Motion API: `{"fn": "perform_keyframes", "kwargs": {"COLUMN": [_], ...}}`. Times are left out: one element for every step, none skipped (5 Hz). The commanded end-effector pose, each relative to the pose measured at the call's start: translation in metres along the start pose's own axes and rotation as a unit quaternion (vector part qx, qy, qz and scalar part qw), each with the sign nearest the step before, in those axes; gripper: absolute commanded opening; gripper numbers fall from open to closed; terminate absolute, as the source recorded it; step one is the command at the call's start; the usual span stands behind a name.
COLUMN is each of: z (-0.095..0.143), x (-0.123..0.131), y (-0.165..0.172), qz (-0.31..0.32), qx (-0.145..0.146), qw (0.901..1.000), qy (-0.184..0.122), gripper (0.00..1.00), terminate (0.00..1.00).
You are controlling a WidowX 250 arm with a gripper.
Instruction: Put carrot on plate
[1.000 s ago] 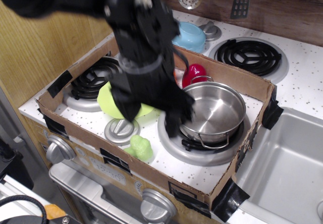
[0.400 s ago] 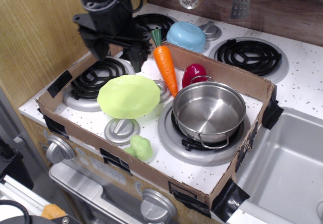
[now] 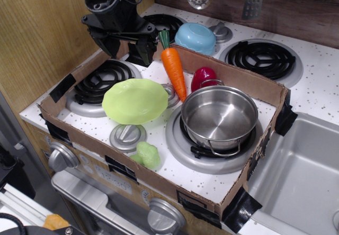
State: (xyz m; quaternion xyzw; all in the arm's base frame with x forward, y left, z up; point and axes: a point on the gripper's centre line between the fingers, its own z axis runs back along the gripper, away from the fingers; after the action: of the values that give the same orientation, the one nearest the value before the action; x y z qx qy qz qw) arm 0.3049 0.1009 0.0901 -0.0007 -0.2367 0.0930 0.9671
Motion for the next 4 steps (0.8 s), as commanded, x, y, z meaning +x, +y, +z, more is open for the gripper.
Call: {"fn": "perform_keyframes", "kwargs": {"z": [-0.006,-0.018,-0.034,-0.047], "x": [0.027,0.035,0.035,0.045], "y": [0.001,-0.005,-0.011,-0.021], "qz": [-0.014,-0.007,0.020,0.053], "qx": [-0.036,-0.048,-0.062,-0.072], "qw": [0.9974,0.9952,0.9919,0.9876], "qy": [-0.061,-0.085,-0.110,-0.129], "gripper": [1.00,1.00,1.00,1.00], "terminate": [0.00,0.00,0.00,0.00]}}
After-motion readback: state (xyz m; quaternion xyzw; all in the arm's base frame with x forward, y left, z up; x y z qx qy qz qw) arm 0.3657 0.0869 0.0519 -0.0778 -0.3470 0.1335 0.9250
